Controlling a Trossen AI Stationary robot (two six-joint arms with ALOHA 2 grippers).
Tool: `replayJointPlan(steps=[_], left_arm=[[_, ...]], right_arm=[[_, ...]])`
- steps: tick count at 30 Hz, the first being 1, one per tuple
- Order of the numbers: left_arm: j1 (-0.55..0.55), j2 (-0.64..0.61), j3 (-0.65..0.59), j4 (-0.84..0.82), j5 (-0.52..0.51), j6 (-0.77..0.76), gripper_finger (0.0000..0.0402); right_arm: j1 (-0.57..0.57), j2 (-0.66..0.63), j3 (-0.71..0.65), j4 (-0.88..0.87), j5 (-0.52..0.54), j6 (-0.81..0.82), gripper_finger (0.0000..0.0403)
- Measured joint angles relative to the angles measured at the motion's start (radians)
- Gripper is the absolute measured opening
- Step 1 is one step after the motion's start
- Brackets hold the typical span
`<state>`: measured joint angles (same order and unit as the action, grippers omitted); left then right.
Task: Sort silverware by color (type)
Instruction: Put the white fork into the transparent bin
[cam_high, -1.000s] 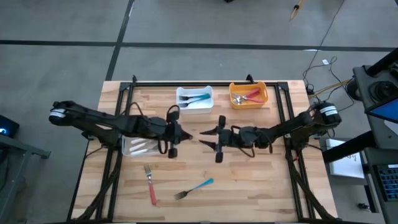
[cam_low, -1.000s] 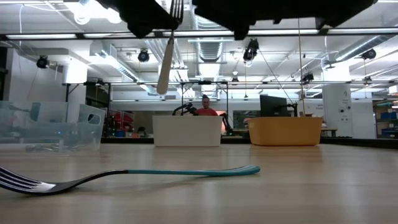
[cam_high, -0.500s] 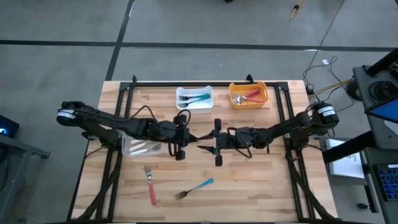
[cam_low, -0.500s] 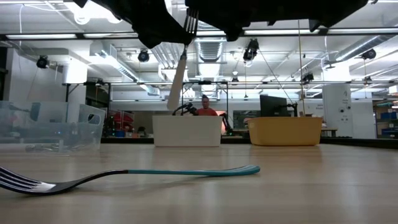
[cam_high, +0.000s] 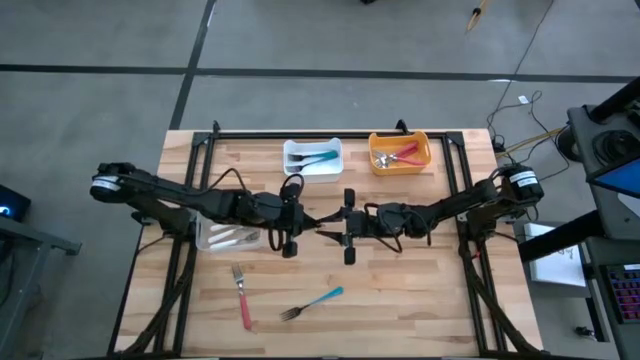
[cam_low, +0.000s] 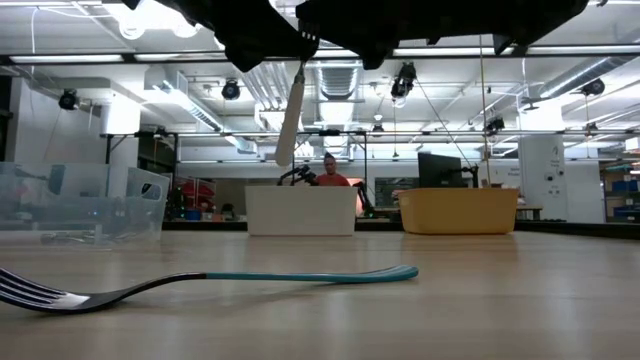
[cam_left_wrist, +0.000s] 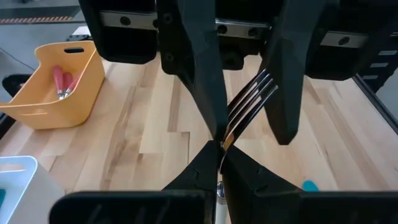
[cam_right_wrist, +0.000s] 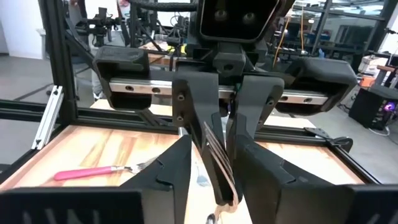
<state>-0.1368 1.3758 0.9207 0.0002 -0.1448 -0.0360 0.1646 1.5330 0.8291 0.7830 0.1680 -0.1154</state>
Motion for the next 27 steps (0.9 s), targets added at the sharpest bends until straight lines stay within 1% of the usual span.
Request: replayJointPlan(steps=[3, 7, 8, 14, 17, 21, 27], left_arm=[[0.000, 0.000, 0.000, 0.000, 0.000, 0.001, 0.0000], [0.000, 0.000, 0.000, 0.000, 0.005, 0.002, 0.0000], [0.000, 0.000, 0.000, 0.000, 0.006, 0.000, 0.0001], [0.000, 0.000, 0.000, 0.003, 0.005, 0.000, 0.0002], [0.000, 0.000, 0.000, 0.005, 0.003, 0.004, 0.0011], [0.000, -0.003, 0.000, 0.004, -0.022, 0.004, 0.0038], [0.002, -0.004, 0.000, -0.001, -0.035, 0.020, 0.0097]], right_arm=[[0.000, 0.000, 0.000, -0.001, 0.000, 0.000, 0.0087], [0.000, 0.000, 0.000, 0.006, 0.007, -0.006, 0.0023], [-0.001, 0.000, 0.000, 0.008, 0.008, -0.008, 0.0018], [0.000, -0.004, 0.000, 0.009, 0.027, -0.023, 0.0010], [0.000, -0.009, 0.000, 0.007, 0.030, -0.019, 0.0009], [0.000, -0.011, 0.000, 0.007, 0.034, -0.012, 0.0008], [0.000, -0.012, -0.002, 0.000, 0.042, -0.012, 0.0008]])
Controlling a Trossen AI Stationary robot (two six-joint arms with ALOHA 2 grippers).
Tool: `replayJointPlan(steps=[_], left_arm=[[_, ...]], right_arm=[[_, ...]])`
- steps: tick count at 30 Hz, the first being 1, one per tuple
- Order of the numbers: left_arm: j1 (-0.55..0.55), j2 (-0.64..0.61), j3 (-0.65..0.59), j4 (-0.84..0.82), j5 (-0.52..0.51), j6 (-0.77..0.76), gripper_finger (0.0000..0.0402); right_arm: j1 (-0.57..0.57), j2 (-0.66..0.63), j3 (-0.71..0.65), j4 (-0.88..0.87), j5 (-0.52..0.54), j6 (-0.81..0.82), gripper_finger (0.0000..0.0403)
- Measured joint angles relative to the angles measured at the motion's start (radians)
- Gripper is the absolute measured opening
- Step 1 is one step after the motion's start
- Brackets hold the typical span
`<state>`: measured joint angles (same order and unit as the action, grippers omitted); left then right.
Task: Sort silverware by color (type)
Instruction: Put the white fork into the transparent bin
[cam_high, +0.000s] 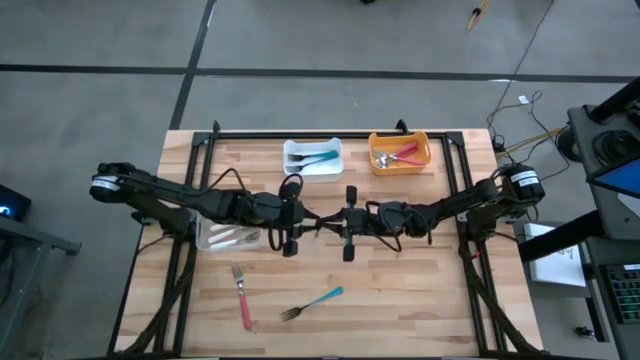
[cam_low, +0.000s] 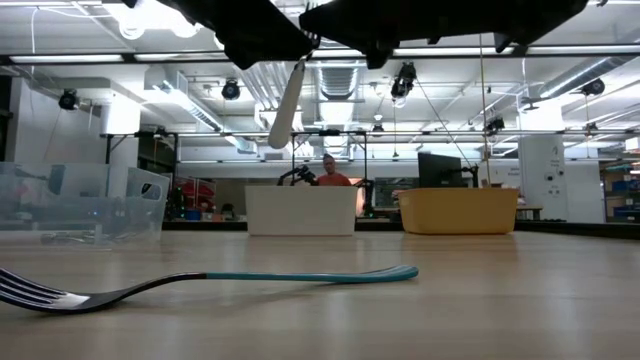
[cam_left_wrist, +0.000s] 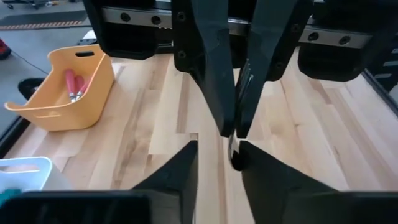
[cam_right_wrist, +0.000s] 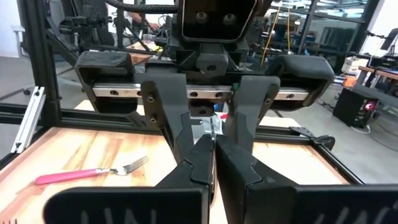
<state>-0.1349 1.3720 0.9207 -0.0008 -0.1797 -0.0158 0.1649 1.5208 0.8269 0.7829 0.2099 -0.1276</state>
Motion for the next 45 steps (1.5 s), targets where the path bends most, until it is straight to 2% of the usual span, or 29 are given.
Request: replayJointPlan(steps=[5, 9, 12, 14, 17, 20, 22, 25, 29, 34, 45], left_arm=[[0.000, -0.034, 0.000, -0.030, -0.039, 0.040, 0.0137], [0.002, -0.095, 0.000, -0.128, -0.175, 0.042, 0.0154], [0.002, -0.129, 0.000, -0.173, -0.272, 0.042, 0.0156], [0.002, -0.135, 0.000, -0.167, -0.305, 0.042, 0.0155], [0.001, -0.115, -0.001, -0.130, -0.333, 0.042, 0.0150], [0.001, -0.073, -0.003, -0.075, -0.364, 0.048, 0.0142], [0.001, -0.040, -0.003, -0.007, -0.374, 0.068, 0.0138], [0.001, 0.022, -0.003, 0.143, -0.375, 0.128, 0.0134], [0.000, 0.097, -0.003, 0.272, -0.403, 0.177, 0.0133], [0.000, 0.161, -0.003, 0.270, -0.511, 0.148, 0.0133], [-0.003, 0.211, -0.003, 0.274, -0.511, 0.085, 0.0132]], right_arm=[[0.001, -0.012, -0.017, 0.001, 0.083, -0.023, 0.0007], [-0.005, -0.043, -0.047, 0.001, 0.186, -0.048, 0.0007], [-0.008, -0.070, -0.084, 0.058, 0.308, -0.053, 0.0007], [-0.010, -0.076, -0.127, 0.167, 0.359, -0.054, 0.0008], [-0.010, -0.053, -0.206, 0.427, 0.414, -0.049, 0.0008], [-0.010, 0.014, -0.268, 0.683, 0.488, -0.049, 0.0008], [-0.010, 0.072, -0.284, 0.790, 0.520, -0.045, 0.0008], [-0.010, 0.134, -0.245, 0.788, 0.572, -0.044, 0.0008], [-0.006, 0.208, -0.165, 0.784, 0.618, -0.133, 0.0008], [-0.003, 0.240, -0.090, 0.789, 0.631, -0.250, 0.0008], [-0.004, 0.233, -0.072, 0.788, 0.631, -0.281, 0.0008]])
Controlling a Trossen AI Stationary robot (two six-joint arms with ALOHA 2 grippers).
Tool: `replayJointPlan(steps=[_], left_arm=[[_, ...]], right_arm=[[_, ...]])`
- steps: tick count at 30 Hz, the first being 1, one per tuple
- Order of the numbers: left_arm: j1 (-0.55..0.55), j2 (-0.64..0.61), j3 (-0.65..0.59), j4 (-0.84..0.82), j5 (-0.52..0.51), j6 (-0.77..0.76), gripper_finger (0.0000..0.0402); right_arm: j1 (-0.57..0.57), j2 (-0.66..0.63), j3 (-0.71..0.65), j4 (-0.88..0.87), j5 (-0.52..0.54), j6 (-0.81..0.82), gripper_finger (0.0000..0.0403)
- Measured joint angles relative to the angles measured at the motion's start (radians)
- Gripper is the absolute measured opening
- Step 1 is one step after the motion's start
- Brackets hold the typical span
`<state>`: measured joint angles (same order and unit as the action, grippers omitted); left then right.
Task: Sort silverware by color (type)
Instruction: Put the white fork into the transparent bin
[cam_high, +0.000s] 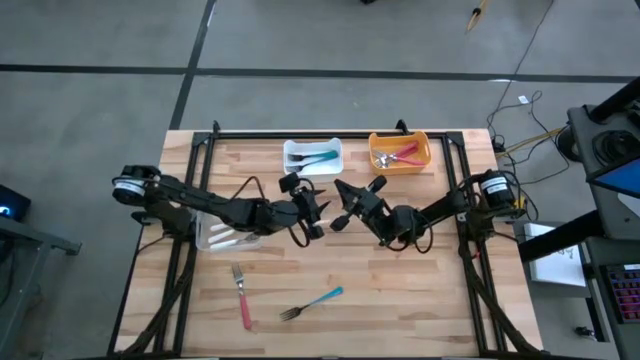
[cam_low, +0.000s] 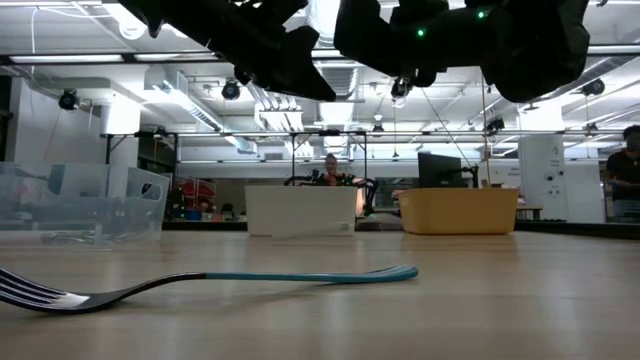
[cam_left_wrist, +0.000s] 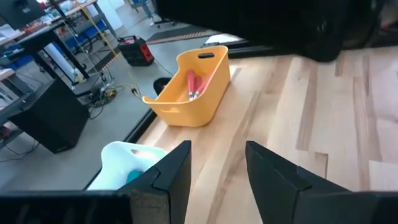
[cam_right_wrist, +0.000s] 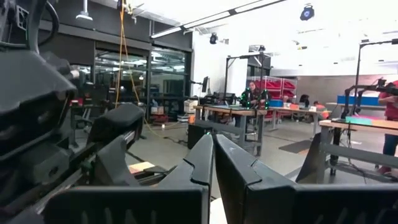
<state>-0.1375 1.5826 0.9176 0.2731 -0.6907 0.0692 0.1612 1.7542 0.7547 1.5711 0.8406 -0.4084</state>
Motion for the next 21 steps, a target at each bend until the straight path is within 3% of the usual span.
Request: replayJointPlan(steps=[6, 11, 16, 21], left_arm=[[-0.007, 0.001, 0.000, -0.078, 0.012, -0.007, 0.0132], [-0.008, 0.008, 0.000, -0.178, 0.207, 0.000, 0.0132], [-0.009, 0.072, -0.002, -0.175, 0.500, 0.157, 0.0132], [0.018, 0.160, 0.007, -0.078, 0.624, 0.278, 0.0132]], right_arm=[[0.005, -0.005, -0.007, -0.007, 0.009, -0.021, 0.0008], [0.024, -0.057, -0.008, -0.111, 0.080, -0.061, 0.0008], [0.033, -0.175, -0.008, -0.436, 0.066, 0.082, 0.0008], [0.011, -0.369, -0.008, -0.906, -0.090, 0.360, 0.0008]])
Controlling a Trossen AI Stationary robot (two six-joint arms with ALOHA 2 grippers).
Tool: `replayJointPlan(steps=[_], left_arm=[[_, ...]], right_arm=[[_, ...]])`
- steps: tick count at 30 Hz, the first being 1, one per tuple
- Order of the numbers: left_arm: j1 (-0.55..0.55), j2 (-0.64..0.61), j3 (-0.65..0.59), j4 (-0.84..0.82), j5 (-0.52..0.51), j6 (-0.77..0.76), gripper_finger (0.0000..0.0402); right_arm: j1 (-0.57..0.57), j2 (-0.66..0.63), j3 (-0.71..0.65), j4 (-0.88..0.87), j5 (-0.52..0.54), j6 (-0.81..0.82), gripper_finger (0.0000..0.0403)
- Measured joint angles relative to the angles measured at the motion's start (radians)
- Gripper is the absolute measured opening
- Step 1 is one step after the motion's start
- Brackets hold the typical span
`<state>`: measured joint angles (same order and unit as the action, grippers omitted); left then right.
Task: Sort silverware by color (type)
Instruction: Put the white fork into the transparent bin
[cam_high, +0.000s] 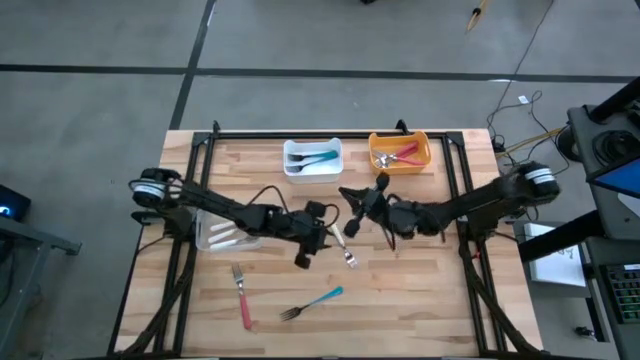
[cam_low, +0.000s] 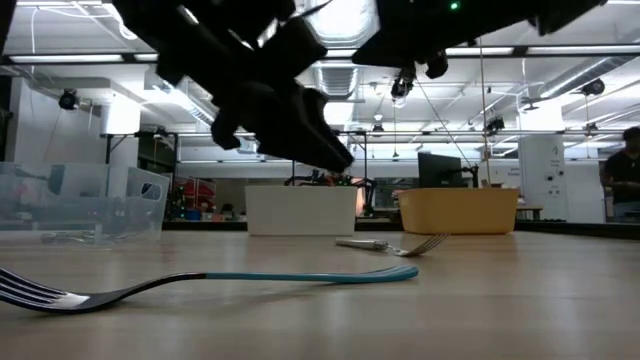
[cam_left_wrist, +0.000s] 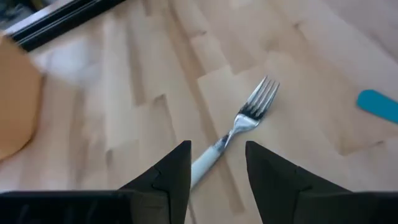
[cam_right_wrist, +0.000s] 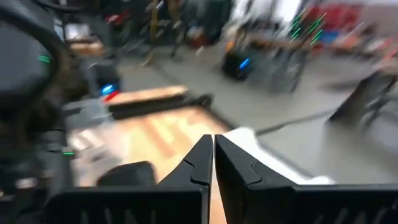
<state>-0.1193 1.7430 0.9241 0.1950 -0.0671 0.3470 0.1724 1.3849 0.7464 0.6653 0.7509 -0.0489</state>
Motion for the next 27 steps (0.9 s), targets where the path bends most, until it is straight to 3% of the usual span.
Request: replayJointPlan(steps=[4, 7, 15, 27], left_arm=[[0.041, 0.069, 0.044, 0.058, 0.129, 0.057, 0.0132], [0.064, 0.119, 0.081, 0.053, 0.166, 0.104, 0.0132], [0.090, 0.254, 0.168, 0.029, 0.212, 0.206, 0.0132], [0.150, 0.333, 0.227, -0.082, 0.297, 0.212, 0.0133]], right_arm=[[-0.040, -0.156, 0.000, -0.298, -0.177, 0.170, 0.0008], [-0.053, -0.247, 0.000, -0.441, -0.245, 0.213, 0.0008], [-0.055, -0.398, -0.001, -0.629, -0.254, 0.235, 0.0008], [-0.055, -0.416, -0.019, -0.672, -0.254, 0.251, 0.0008]])
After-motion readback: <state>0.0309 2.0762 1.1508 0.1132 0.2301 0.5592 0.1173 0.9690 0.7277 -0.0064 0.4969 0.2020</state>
